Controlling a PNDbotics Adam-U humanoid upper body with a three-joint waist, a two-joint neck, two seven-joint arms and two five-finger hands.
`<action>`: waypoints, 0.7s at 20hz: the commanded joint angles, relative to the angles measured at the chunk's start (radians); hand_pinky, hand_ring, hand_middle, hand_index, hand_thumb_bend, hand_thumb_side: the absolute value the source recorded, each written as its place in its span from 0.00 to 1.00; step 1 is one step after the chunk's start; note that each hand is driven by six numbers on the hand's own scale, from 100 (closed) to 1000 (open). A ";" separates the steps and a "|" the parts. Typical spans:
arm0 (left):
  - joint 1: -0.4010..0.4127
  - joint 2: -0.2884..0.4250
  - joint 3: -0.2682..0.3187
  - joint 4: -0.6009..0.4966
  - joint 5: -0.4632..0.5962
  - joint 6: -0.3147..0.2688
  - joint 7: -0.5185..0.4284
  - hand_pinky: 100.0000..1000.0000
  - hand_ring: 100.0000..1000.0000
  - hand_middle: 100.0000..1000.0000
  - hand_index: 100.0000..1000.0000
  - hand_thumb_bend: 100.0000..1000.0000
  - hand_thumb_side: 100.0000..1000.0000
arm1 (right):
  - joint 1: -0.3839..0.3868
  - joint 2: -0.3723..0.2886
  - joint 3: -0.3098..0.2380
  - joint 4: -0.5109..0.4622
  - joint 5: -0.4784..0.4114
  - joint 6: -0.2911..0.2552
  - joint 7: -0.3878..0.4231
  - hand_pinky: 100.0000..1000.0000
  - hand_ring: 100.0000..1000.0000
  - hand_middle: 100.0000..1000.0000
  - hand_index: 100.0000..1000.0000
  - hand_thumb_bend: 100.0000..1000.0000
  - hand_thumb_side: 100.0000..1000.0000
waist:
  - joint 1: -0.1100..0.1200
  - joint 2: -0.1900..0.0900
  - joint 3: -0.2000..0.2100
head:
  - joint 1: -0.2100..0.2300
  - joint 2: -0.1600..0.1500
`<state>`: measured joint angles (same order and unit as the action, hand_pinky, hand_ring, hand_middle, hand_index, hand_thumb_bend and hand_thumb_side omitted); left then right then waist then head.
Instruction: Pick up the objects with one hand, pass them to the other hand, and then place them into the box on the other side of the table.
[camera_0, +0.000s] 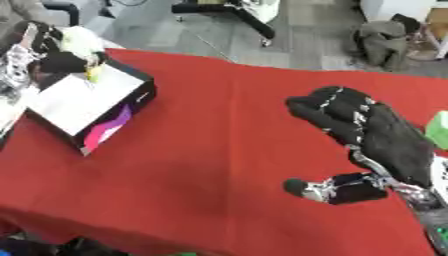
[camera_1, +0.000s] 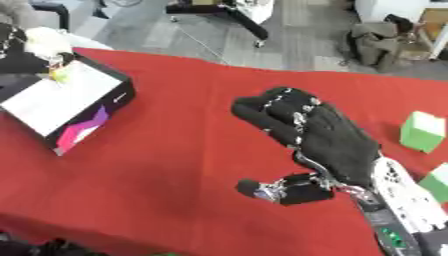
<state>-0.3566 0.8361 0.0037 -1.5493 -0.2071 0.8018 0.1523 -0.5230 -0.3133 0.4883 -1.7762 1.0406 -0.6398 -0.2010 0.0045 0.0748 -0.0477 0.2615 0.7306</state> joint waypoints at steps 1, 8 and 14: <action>-0.076 0.014 -0.048 0.172 -0.082 0.069 0.051 0.79 0.70 0.67 0.86 0.84 0.51 | -0.010 -0.011 -0.004 -0.030 -0.019 -0.008 0.016 0.70 0.71 0.80 0.98 0.44 0.38 | 0.002 -0.017 -0.010 | 0.018 -0.016; -0.269 -0.042 -0.056 0.638 -0.245 -0.104 0.157 0.86 0.81 0.77 0.89 1.00 0.74 | 0.006 -0.023 -0.013 -0.030 -0.030 -0.019 0.035 0.70 0.71 0.80 0.98 0.43 0.38 | 0.002 -0.025 -0.011 | 0.007 -0.017; -0.229 -0.040 -0.074 0.312 -0.089 -0.234 0.197 0.86 0.77 0.71 0.83 0.85 0.63 | 0.008 -0.054 -0.064 -0.012 -0.045 0.022 0.027 0.72 0.71 0.80 0.98 0.41 0.37 | 0.002 -0.026 -0.006 | -0.123 0.003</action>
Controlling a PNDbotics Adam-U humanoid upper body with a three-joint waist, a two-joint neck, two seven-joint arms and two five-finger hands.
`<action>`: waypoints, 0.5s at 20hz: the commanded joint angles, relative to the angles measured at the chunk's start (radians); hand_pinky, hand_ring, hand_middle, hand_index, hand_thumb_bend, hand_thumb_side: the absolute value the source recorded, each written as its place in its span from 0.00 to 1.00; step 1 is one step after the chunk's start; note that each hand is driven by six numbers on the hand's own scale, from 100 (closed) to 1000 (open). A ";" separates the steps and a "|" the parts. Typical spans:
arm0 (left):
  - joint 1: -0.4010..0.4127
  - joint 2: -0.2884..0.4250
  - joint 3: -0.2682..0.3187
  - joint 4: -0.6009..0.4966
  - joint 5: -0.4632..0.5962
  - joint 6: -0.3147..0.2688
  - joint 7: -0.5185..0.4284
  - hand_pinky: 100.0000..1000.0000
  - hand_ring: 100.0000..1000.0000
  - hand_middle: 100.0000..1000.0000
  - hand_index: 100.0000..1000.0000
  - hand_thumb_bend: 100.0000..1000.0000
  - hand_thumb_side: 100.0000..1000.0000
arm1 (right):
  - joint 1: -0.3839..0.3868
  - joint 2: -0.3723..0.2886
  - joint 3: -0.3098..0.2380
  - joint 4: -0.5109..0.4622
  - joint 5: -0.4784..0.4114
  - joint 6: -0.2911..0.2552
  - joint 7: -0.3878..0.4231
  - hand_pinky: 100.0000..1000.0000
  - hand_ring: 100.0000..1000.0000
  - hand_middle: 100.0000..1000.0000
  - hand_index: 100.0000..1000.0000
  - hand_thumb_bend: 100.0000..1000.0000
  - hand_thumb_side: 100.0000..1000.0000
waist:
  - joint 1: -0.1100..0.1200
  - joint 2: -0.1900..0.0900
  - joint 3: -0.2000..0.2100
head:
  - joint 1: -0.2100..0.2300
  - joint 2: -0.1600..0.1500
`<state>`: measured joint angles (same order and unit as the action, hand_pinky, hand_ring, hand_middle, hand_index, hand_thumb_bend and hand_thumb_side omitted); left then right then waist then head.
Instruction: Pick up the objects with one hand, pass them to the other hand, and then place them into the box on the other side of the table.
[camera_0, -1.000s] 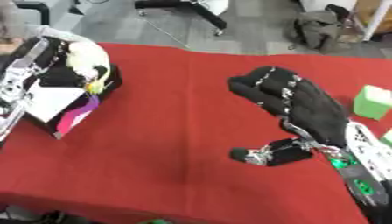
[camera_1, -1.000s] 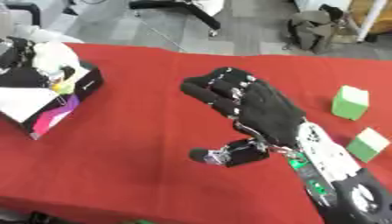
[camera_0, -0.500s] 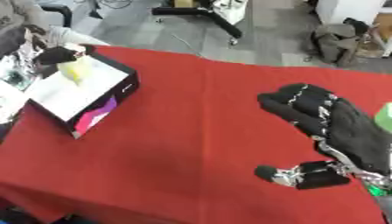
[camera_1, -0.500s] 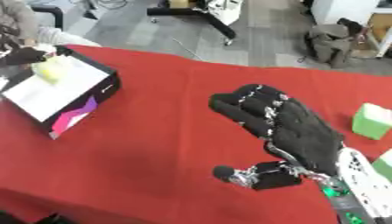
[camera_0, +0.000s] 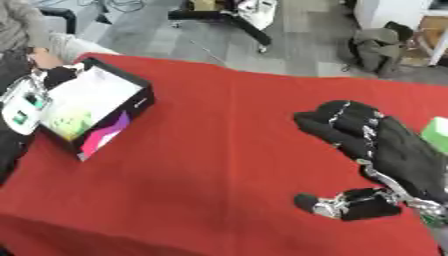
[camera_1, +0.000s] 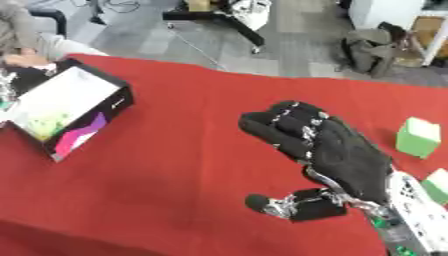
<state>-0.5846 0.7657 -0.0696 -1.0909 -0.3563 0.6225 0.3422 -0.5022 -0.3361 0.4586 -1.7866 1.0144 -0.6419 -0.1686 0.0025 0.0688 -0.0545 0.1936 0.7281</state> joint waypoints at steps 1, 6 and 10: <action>0.015 0.025 -0.007 -0.229 0.104 -0.094 -0.003 0.86 0.76 0.70 0.83 0.80 0.60 | -0.013 -0.043 -0.053 0.016 -0.035 0.047 -0.008 0.73 0.71 0.80 0.98 0.38 0.38 | 0.004 -0.021 0.002 | -0.100 0.015; 0.100 -0.005 -0.030 -0.530 0.335 -0.245 -0.050 0.84 0.70 0.61 0.79 0.72 0.54 | -0.021 -0.128 -0.151 0.135 -0.137 0.164 0.007 0.80 0.78 0.84 0.99 0.31 0.43 | -0.004 -0.023 0.007 | -0.298 0.041; 0.173 -0.040 -0.048 -0.734 0.434 -0.345 -0.110 0.83 0.66 0.55 0.77 0.69 0.55 | -0.055 -0.212 -0.238 0.314 -0.233 0.235 0.106 0.85 0.82 0.87 1.00 0.28 0.48 | -0.011 -0.022 0.015 | -0.399 0.042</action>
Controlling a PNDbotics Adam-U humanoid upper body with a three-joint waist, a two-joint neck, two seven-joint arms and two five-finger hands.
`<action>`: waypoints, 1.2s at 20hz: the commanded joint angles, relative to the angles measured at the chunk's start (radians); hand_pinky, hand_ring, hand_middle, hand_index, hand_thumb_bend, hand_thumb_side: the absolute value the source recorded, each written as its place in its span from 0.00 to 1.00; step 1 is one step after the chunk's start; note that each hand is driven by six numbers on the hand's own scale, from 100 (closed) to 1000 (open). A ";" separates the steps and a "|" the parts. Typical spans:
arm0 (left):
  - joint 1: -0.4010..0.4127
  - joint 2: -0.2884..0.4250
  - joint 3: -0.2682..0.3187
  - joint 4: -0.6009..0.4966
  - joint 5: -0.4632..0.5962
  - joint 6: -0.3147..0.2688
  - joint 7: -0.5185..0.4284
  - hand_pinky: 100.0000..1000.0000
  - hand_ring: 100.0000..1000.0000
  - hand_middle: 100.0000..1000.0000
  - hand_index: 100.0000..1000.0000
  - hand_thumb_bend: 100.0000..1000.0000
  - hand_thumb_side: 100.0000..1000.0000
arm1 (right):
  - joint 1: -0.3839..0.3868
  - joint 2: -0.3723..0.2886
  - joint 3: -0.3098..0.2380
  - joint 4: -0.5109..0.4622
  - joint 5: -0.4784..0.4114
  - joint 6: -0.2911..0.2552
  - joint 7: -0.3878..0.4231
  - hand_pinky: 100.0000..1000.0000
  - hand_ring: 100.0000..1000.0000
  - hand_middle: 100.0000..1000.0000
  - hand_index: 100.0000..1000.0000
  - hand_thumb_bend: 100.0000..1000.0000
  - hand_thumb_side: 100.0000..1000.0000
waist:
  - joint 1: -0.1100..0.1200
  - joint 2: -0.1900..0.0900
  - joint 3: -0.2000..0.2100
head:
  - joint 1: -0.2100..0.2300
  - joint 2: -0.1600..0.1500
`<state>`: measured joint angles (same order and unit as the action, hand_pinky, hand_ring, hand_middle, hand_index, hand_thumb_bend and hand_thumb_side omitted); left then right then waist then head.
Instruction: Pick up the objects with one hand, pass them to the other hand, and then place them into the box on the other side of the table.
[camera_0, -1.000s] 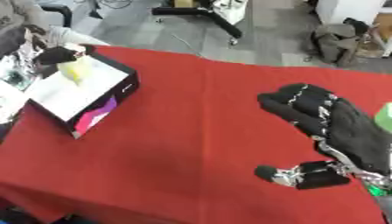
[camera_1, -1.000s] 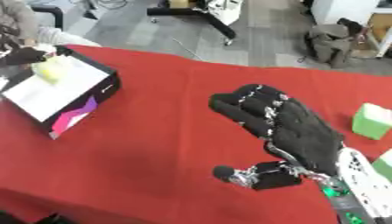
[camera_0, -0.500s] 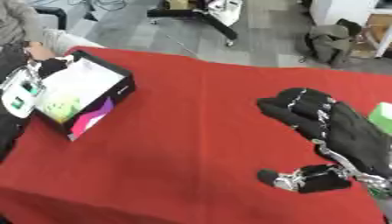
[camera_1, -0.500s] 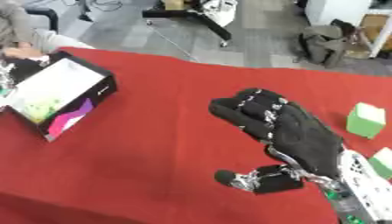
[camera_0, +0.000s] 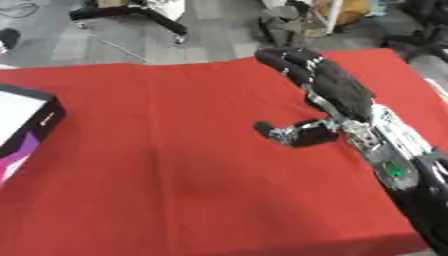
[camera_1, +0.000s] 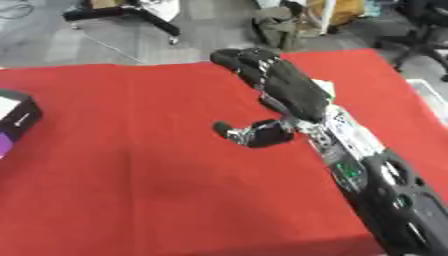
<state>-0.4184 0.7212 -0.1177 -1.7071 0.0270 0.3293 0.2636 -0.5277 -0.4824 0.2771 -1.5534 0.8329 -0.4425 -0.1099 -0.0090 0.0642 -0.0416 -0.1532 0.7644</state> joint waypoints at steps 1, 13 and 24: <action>0.020 -0.005 -0.001 -0.154 0.061 -0.066 -0.048 0.83 0.66 0.54 0.76 0.68 0.55 | -0.039 -0.081 -0.074 0.128 -0.063 0.047 0.073 0.86 0.84 0.88 1.00 0.27 0.50 | -0.001 -0.017 0.004 | -0.066 0.006; 0.099 -0.097 -0.033 -0.293 0.049 -0.159 -0.230 0.83 0.64 0.52 0.76 0.66 0.58 | -0.112 -0.178 -0.224 0.524 -0.037 0.135 0.233 0.87 0.85 0.91 1.00 0.26 0.57 | -0.006 -0.012 0.024 | -0.118 0.006; 0.111 -0.127 -0.050 -0.293 0.032 -0.178 -0.287 0.84 0.64 0.52 0.76 0.65 0.59 | -0.082 -0.207 -0.224 0.496 -0.019 0.106 0.334 0.87 0.85 0.90 1.00 0.27 0.61 | -0.007 -0.013 0.025 | -0.107 0.006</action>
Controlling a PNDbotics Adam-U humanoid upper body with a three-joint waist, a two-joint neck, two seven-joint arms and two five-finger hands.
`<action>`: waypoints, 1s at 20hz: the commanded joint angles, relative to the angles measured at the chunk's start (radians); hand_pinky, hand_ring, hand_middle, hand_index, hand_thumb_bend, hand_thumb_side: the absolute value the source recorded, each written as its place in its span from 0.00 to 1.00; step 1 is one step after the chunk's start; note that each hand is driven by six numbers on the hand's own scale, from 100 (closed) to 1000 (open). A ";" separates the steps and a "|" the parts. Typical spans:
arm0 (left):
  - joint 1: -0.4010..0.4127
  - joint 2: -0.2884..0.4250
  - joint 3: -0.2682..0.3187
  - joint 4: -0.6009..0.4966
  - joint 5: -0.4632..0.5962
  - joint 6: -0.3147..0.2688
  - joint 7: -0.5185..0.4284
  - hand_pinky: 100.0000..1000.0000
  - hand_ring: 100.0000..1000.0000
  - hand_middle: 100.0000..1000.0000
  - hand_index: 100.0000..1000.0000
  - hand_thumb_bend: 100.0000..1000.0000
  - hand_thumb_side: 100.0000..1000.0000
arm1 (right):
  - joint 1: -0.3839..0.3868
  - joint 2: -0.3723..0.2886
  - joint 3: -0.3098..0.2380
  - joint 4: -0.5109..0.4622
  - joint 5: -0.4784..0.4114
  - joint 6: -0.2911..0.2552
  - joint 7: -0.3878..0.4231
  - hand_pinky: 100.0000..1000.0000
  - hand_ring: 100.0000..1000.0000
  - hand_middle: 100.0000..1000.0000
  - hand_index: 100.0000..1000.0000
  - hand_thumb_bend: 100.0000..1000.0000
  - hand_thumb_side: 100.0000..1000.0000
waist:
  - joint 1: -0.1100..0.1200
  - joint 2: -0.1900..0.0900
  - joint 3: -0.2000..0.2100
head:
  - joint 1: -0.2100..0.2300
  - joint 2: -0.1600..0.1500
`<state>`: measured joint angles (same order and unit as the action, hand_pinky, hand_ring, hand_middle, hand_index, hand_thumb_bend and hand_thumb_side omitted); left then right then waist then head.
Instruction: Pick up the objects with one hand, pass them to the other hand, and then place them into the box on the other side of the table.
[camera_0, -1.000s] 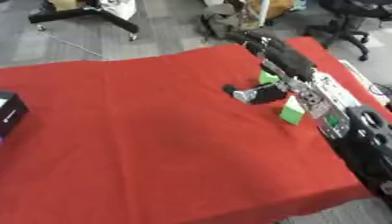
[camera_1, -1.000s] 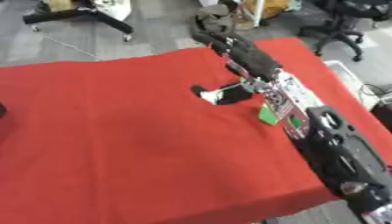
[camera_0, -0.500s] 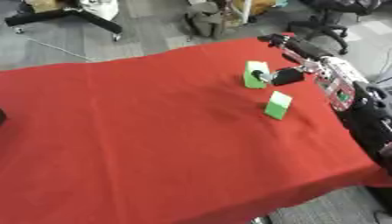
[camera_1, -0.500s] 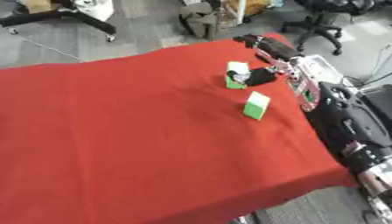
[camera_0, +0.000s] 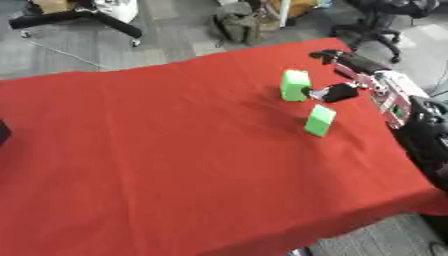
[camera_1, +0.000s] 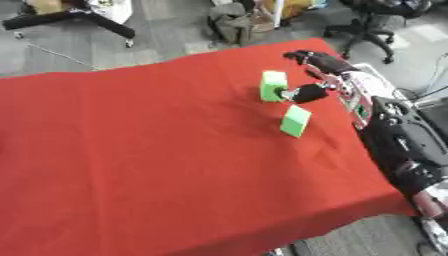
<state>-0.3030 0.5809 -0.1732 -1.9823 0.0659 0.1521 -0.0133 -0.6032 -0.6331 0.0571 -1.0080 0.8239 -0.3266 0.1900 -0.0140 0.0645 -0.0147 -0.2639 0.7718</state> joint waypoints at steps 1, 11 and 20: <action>-0.003 0.012 0.005 -0.018 -0.007 0.002 -0.013 0.84 0.65 0.52 0.76 0.65 0.59 | 0.002 -0.062 -0.001 -0.067 -0.015 -0.012 0.048 0.87 0.85 0.89 1.00 0.27 0.61 | -0.003 -0.014 -0.003 | 0.004 -0.002; 0.012 0.005 0.000 -0.018 -0.017 0.023 -0.038 0.84 0.65 0.52 0.77 0.64 0.59 | 0.082 -0.092 0.008 -0.153 -0.022 -0.012 0.199 0.86 0.85 0.86 1.00 0.34 0.52 | -0.002 -0.015 -0.011 | 0.005 -0.002; 0.012 -0.005 -0.002 -0.018 -0.019 0.021 -0.045 0.84 0.65 0.52 0.77 0.64 0.59 | 0.087 -0.051 0.003 -0.056 0.030 -0.003 0.220 0.86 0.84 0.82 0.99 0.30 0.63 | 0.002 -0.010 -0.013 | 0.001 -0.002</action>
<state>-0.2815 0.5704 -0.1802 -1.9823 0.0523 0.1726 -0.0563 -0.5016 -0.6657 0.0744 -1.0709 0.8437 -0.3298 0.4095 -0.0128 0.0644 -0.0267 -0.2590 0.7720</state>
